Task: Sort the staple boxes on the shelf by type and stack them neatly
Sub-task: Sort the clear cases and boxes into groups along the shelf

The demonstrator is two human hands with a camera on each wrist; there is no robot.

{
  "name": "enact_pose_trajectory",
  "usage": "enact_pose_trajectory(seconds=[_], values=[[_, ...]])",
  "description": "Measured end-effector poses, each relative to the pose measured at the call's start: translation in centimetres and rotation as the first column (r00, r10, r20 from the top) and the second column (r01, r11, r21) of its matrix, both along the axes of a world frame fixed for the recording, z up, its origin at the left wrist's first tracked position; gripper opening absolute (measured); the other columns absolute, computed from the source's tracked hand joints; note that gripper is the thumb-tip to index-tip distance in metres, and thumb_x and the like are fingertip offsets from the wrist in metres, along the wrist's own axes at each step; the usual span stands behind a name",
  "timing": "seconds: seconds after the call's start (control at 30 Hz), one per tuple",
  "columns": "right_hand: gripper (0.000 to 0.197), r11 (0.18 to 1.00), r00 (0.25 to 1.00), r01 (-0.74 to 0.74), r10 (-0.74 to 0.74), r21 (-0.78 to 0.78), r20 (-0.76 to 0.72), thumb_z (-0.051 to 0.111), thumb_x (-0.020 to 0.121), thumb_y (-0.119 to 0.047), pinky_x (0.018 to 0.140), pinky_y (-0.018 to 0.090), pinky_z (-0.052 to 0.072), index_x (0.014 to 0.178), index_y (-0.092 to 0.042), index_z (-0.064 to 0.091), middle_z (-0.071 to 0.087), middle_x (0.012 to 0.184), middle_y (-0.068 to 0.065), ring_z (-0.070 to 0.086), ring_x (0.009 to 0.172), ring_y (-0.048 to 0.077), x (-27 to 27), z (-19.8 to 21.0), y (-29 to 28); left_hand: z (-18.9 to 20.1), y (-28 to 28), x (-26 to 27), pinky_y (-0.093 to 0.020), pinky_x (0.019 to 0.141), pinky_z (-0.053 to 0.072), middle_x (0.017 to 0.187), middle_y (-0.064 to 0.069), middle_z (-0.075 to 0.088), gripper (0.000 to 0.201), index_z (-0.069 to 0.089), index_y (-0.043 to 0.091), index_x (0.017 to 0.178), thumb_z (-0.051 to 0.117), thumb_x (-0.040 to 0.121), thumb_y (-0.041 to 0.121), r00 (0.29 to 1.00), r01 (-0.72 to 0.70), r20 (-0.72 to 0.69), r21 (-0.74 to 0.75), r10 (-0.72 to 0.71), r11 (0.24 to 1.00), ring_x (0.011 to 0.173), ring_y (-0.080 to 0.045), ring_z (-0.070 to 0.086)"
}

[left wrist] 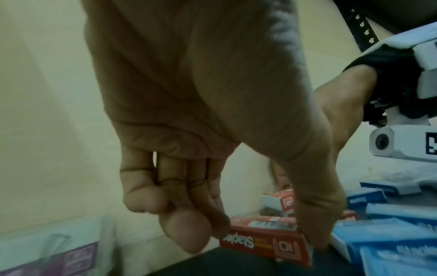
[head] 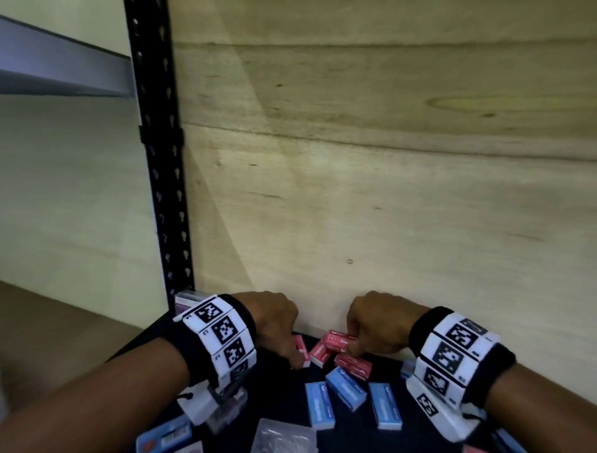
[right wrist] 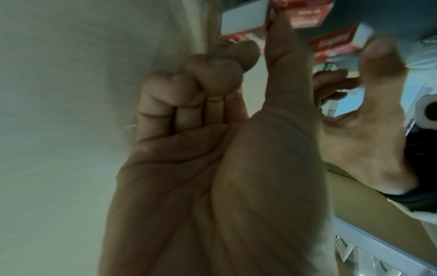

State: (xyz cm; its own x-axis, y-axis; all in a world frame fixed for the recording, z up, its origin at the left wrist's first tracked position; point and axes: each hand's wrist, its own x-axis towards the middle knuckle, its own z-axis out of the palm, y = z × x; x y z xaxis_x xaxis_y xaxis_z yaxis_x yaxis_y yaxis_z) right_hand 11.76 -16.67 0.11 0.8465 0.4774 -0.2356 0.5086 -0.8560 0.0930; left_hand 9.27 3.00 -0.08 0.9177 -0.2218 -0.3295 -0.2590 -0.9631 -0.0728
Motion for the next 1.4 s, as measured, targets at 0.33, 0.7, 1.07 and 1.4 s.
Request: enact_pose_trajectory(seconds=[0.33, 0.7, 1.07, 1.4], values=[[0.036, 0.997, 0.997, 0.068, -0.069, -0.020, -0.043, 0.068, 0.088, -0.047, 0.071, 0.031, 0.053, 0.092, -0.011, 0.073, 0.071, 0.080, 0.002, 0.065, 0.073, 0.022, -1.2, -0.4, -3.6, -0.4, -4.1, 1.0, -0.033, 0.075, 0.054, 0.100, -0.006, 0.067, 0.068, 0.067, 0.012, 0.102, 0.068, 0.071, 0.072, 0.999, 0.021, 0.044, -0.018, -0.020, 1.000, 0.086, -0.025, 0.064], [0.039, 0.998, 0.996, 0.054, -0.052, 0.016, -0.066, 0.064, 0.091, -0.048, 0.079, 0.034, 0.058, 0.099, -0.010, 0.074, 0.076, 0.089, 0.003, 0.069, 0.077, 0.020, -1.9, -0.1, -3.6, 1.1, -1.7, -0.8, -0.036, 0.088, 0.052, 0.111, -0.005, 0.068, 0.063, 0.066, 0.015, 0.113, 0.064, 0.079, 0.068, 1.000, -0.022, 0.012, -0.048, 0.022, 0.999, 0.099, -0.023, 0.063], [0.045, 0.984, 0.972, -0.121, 0.144, 0.128, -0.187, 0.065, 0.084, -0.061, 0.085, 0.031, 0.050, 0.112, -0.026, 0.067, 0.064, 0.099, -0.009, 0.060, 0.090, 0.013, -8.2, 1.8, 1.7, 3.0, 5.8, -7.2, -0.021, 0.083, 0.045, 0.101, 0.011, 0.062, 0.047, 0.063, 0.027, 0.122, 0.075, 0.081, 0.047, 0.994, -0.089, -0.072, -0.041, 0.086, 0.995, 0.090, -0.009, 0.056], [0.060, 0.981, 0.933, -0.169, 0.191, 0.099, -0.304, 0.077, 0.073, -0.061, 0.090, 0.037, 0.052, 0.118, -0.028, 0.054, 0.064, 0.113, -0.007, 0.062, 0.099, 0.017, -12.2, 1.1, 4.9, 1.7, 6.7, -10.5, -0.022, 0.101, 0.040, 0.136, 0.010, 0.058, 0.054, 0.052, 0.032, 0.141, 0.069, 0.090, 0.028, 0.995, 0.018, -0.094, -0.077, -0.025, 0.997, 0.120, -0.010, 0.055]])
